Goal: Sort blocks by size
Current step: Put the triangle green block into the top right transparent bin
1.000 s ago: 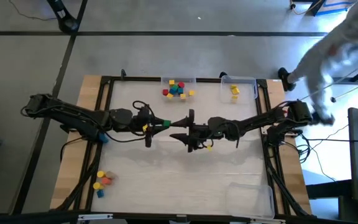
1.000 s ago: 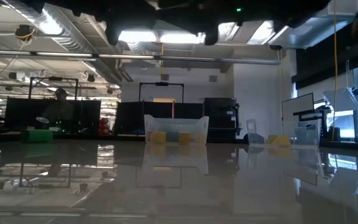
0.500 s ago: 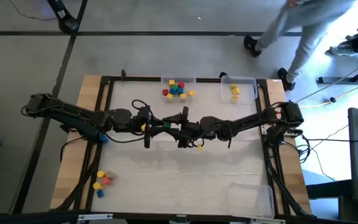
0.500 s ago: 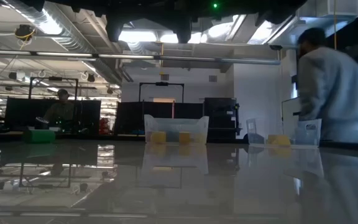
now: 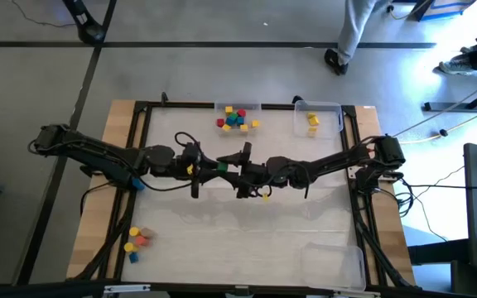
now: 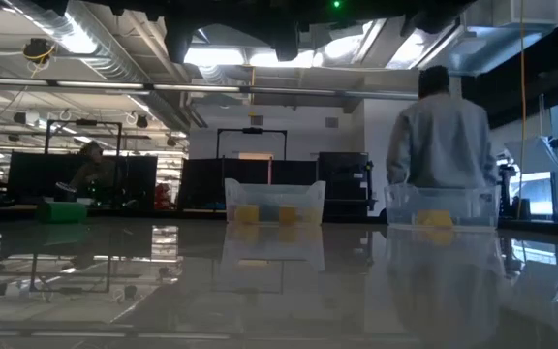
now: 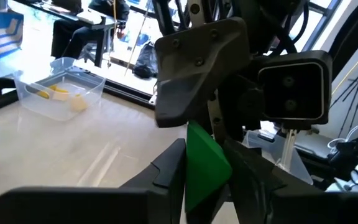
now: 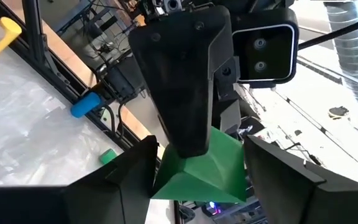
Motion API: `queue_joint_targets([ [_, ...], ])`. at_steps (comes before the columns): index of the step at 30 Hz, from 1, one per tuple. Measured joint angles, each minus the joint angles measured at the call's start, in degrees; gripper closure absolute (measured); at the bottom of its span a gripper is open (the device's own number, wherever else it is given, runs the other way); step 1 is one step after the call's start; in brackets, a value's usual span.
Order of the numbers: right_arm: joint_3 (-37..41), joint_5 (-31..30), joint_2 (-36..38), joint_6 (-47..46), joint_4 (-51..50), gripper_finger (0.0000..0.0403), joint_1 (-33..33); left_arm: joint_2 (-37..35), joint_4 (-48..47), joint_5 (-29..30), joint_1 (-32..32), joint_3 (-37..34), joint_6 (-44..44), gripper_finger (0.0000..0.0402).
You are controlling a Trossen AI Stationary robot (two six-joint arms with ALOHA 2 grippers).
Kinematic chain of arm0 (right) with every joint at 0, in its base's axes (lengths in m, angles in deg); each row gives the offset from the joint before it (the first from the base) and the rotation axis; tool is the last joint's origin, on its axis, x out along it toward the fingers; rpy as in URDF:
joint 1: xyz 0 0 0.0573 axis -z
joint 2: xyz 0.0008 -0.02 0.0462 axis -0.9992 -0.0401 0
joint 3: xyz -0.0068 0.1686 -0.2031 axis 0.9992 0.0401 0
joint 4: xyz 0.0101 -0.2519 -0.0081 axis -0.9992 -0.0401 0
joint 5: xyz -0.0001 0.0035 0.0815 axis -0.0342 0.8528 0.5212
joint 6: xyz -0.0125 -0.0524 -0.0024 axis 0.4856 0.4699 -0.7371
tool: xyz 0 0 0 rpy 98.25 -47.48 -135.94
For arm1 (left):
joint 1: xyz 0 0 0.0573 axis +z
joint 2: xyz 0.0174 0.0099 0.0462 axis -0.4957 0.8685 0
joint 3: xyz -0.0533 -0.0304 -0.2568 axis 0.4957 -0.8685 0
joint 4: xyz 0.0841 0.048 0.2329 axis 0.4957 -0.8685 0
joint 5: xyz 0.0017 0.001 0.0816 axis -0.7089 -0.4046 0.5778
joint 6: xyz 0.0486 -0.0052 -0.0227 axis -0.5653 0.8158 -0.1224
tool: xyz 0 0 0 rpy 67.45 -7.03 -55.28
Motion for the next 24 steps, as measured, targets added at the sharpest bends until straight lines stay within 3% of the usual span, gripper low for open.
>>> queue_joint_targets([
  [8, -2.60, 0.88, 0.11, -0.43, -5.88, 0.0164, 0.04, -0.04, 1.96, -0.03, -0.56, 0.00, 0.50, 0.0308],
  [24, -3.56, -1.17, 0.11, 3.55, -6.64, 0.0164, -0.70, -0.09, 2.30, 0.04, -0.76, 0.02, 0.50, 0.0308],
])
